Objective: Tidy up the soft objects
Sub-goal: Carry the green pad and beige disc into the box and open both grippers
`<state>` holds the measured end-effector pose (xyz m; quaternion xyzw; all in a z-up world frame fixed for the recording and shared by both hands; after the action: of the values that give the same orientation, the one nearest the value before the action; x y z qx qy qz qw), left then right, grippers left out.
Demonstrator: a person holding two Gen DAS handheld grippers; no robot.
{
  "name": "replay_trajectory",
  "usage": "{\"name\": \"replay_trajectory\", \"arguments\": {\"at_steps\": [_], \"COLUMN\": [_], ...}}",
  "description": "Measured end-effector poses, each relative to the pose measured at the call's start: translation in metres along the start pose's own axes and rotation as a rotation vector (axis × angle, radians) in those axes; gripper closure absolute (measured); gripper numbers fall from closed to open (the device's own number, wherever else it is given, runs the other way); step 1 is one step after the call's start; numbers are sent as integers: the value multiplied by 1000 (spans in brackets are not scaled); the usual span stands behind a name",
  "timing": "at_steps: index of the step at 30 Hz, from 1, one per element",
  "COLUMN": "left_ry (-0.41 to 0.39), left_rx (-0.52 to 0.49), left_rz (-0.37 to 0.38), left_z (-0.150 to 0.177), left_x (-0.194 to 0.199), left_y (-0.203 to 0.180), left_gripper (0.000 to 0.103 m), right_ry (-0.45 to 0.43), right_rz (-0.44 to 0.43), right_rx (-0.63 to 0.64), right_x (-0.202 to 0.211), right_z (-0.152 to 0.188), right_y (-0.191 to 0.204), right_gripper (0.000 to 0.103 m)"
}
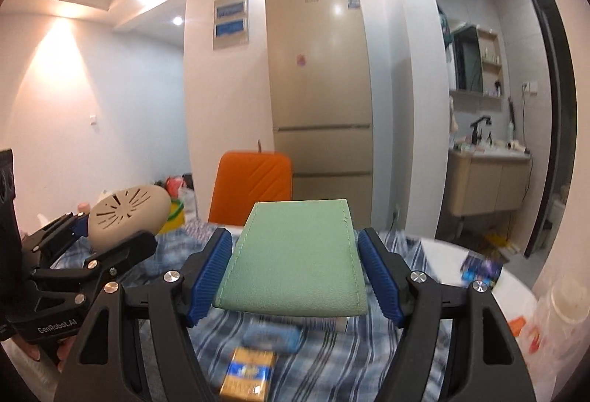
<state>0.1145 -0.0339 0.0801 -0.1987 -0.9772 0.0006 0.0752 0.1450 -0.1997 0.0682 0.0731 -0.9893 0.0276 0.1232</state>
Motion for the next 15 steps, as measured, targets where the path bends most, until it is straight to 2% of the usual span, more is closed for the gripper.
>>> {"name": "replay_trajectory", "arguments": {"at_steps": [6,12,15], "left_ry": [-75,-106,-92], "left_rx": [14,10,49], "left_rz": [-27,-72,-72], "left_z": [-14,-14,-4], "left_x": [-32,-63,-78], "left_y": [18,44,58], "left_gripper": [29,29,29], "right_ry": [-122,-139,-136], "right_rz": [103,139,142], "right_rx": [2,-4,-10], "right_x": [-23,-67,-89], "right_z": [-20,-21,-17], "right_y": [5,5,5], "right_gripper": [30,30,30]}}
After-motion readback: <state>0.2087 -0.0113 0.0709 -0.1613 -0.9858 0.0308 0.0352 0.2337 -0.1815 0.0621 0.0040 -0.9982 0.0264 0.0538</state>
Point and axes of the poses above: each gripper's, at about its wrist camera, not at the fingertips, and x roughly against the way its jaws point, y to its left, z to its underside, the point moved 5 cm from there along -x, roughly the way its jaws point, and after that the axes turned 14 degrees about z, right-handed, at the moved point
